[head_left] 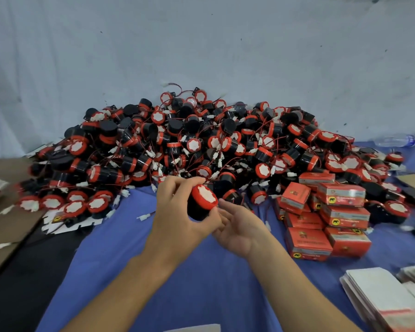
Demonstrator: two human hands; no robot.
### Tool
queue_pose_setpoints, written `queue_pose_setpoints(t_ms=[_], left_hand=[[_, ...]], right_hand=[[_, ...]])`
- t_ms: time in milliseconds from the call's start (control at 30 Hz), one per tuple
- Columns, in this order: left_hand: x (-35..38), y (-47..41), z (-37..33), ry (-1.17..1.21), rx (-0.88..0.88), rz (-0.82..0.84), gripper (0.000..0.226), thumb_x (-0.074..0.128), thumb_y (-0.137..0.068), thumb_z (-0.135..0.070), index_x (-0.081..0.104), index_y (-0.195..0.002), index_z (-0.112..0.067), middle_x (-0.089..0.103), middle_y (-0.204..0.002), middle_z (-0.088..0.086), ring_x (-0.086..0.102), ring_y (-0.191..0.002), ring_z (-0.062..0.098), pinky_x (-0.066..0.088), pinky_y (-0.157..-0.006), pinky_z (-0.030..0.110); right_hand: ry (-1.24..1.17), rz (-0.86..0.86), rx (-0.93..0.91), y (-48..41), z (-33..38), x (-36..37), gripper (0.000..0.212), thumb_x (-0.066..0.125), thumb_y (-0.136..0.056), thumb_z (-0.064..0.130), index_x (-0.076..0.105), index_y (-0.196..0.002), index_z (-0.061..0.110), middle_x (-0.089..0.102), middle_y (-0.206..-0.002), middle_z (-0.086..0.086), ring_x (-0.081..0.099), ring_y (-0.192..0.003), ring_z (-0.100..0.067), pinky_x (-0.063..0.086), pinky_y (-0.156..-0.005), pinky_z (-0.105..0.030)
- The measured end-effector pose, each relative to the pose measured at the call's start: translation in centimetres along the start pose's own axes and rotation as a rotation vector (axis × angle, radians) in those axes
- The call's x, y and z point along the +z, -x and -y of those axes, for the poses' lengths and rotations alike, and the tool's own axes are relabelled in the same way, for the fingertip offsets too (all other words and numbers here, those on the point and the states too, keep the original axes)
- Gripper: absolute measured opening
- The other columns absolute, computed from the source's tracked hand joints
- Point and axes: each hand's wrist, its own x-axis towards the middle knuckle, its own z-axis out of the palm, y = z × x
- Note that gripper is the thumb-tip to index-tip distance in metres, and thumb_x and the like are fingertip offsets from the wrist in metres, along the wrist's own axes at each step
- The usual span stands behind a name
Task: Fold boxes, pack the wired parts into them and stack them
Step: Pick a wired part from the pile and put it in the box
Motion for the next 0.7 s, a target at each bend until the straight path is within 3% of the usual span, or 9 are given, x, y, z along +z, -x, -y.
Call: queue_pose_setpoints(t_ms=[100,167,200,267,300,400,500,633,700], left_hand=[[-2.4,0.6,-1.5,0.046,-0.021,0.028,0.054,0.072,-0.072,-0.045,0.059,-0.124,-0.038,0.046,-0.118,-0.019,0.052,-0.117,0.004,0.045,-0.088,0.007],[-4.2,1.3,-2.2,0.081,-0.022,-0.002,0.05,0.07,-0.072,-0.05,0.058,-0.12,-0.045,0.049,-0.116,-0.023,0.053,-0.115,0.001,0.043,-0.088,0.006],[-5.3,1.8,-2.6,0.102,-0.023,-0.032,0.048,0.069,-0.073,-0.052,0.058,-0.119,-0.047,0.051,-0.117,-0.023,0.054,-0.115,0.001,0.044,-0.088,0.008],[-7.3,2.7,-3.1,0.144,-0.037,-0.089,0.048,0.068,-0.074,-0.054,0.058,-0.12,-0.048,0.053,-0.12,-0.024,0.056,-0.116,0.003,0.049,-0.089,0.018],[-8.2,3.3,-3.4,0.155,-0.047,-0.1,0.049,0.069,-0.074,-0.054,0.058,-0.121,-0.047,0.054,-0.122,-0.024,0.057,-0.117,0.005,0.05,-0.092,0.025],[-10.3,5.6,-4.2,0.157,-0.082,-0.058,0.053,0.07,-0.071,-0.057,0.058,-0.122,-0.048,0.057,-0.126,-0.023,0.058,-0.118,0.006,0.052,-0.094,0.035],[-11.2,8.4,-5.2,0.215,-0.12,0.031,0.053,0.072,-0.067,-0.055,0.06,-0.119,-0.047,0.062,-0.124,-0.019,0.061,-0.115,0.007,0.055,-0.09,0.025],[-11.5,11.8,-6.4,0.186,-0.125,0.138,0.055,0.074,-0.067,-0.05,0.06,-0.12,-0.046,0.064,-0.12,-0.021,0.063,-0.112,0.003,0.048,-0.09,0.011],[-11.6,13.1,-6.6,0.128,-0.117,0.201,0.055,0.072,-0.069,-0.05,0.057,-0.122,-0.048,0.063,-0.121,-0.025,0.061,-0.112,-0.001,0.044,-0.092,0.008]], right_hand=[[0.023,0.034,-0.033,0.2,0.7,1.6,0.032,0.063,-0.099,0.023,0.068,-0.116,-0.004,0.074,-0.101,-0.013,0.06,-0.101,-0.022,0.044,-0.112,-0.033],[0.055,0.055,-0.034,1.1,0.8,2.5,0.03,0.065,-0.098,0.021,0.068,-0.113,-0.005,0.069,-0.099,-0.012,0.06,-0.092,-0.019,0.05,-0.101,-0.029],[0.089,0.042,-0.038,1.6,0.7,2.7,0.028,0.068,-0.096,0.019,0.067,-0.112,-0.004,0.066,-0.098,-0.012,0.062,-0.082,-0.018,0.057,-0.086,-0.026],[0.167,0.012,-0.064,2.8,0.4,3.0,0.026,0.074,-0.091,0.016,0.064,-0.107,-0.001,0.059,-0.091,-0.013,0.062,-0.064,-0.017,0.058,-0.06,-0.024],[0.186,0.022,-0.077,3.6,0.2,3.1,0.026,0.076,-0.089,0.016,0.063,-0.105,0.0,0.06,-0.092,-0.014,0.063,-0.062,-0.017,0.057,-0.056,-0.024],[0.117,0.021,-0.243,5.9,-0.2,3.3,0.032,0.073,-0.09,0.007,0.056,-0.117,0.004,0.065,-0.109,-0.017,0.07,-0.071,-0.018,0.056,-0.056,-0.022],[0.122,-0.071,-0.457,8.3,-0.8,3.5,0.038,0.071,-0.092,0.004,0.045,-0.119,0.009,0.063,-0.119,-0.022,0.071,-0.086,-0.022,0.057,-0.059,-0.023],[0.144,-0.103,-0.699,11.9,-2.0,2.9,0.049,0.072,-0.089,0.001,0.036,-0.116,0.022,0.07,-0.085,-0.01,0.068,-0.068,-0.013,0.055,-0.061,-0.019],[0.226,-0.061,-0.741,13.9,-2.5,2.1,0.043,0.072,-0.09,0.003,0.045,-0.118,0.021,0.069,-0.074,-0.002,0.065,-0.068,-0.012,0.055,-0.063,-0.02]])
